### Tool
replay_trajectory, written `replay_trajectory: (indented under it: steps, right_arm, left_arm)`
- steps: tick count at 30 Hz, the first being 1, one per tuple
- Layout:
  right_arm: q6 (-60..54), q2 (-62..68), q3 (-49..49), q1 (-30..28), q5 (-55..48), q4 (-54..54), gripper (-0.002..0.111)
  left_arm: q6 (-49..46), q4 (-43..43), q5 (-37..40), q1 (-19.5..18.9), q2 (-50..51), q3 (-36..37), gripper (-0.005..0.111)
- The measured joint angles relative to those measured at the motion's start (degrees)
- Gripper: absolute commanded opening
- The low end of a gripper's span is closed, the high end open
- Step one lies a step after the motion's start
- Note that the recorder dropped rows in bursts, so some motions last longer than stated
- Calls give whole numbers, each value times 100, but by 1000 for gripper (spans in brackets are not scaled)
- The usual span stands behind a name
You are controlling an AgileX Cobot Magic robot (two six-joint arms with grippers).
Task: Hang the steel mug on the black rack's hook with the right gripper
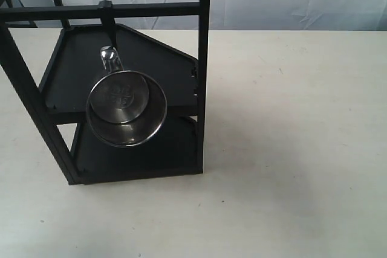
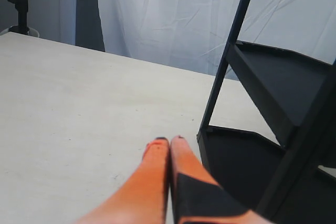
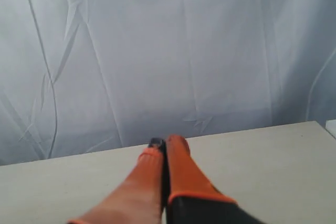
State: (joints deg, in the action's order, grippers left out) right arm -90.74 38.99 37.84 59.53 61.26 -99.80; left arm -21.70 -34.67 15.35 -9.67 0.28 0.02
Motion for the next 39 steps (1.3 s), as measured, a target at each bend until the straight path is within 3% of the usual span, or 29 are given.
replay_trajectory:
  steps: [10,15,17,20,21,22,23,25,26,28,33,34,39]
  right_arm:
    - [-131,-29,0,0,244,-25,-1]
    - [-344,-29,0,-37,-1179,558,-1]
    - [-368,-17,0,-503,-2076,808,-1]
    - [-377,-17,0,-1994,-3516,769,-1]
    - [-377,-17,-40,-3001,-4444,697,-1]
    - [-377,-51,-110,-3629,-5024,649,-1]
    - [-295,-176,-281,-4758,-6237,600,-1]
    - [-152,-473,-585,-6131,-7417,586,-1]
    - [-126,-579,-670,-6466,-7659,586,-1]
    - [-90,-698,-897,-7060,-7984,600,-1]
    - [192,-758,-1279,-7250,-7695,940,-1]
    - [669,-809,-1313,-7255,-7591,1331,-1]
    - [5068,-1271,-1645,-7516,-7519,5392,-1]
  left_arm:
    - [0,0,0,0,0,0,2]
    - [0,0,0,0,0,0,2]
    - [0,0,0,0,0,0,2]
    - [0,38,0,0,0,0,2]
    - [0,62,0,0,0,0,2]
    - [0,62,0,0,0,0,2]
    - [0,62,0,0,0,0,2]
    - [0,62,0,0,0,0,2]
    - [0,62,0,0,0,0,2]
    - [0,62,0,0,0,0,2]
    - [0,87,0,0,0,0,2]
    - [0,101,0,0,0,0,2]
    - [0,101,0,0,0,0,2]
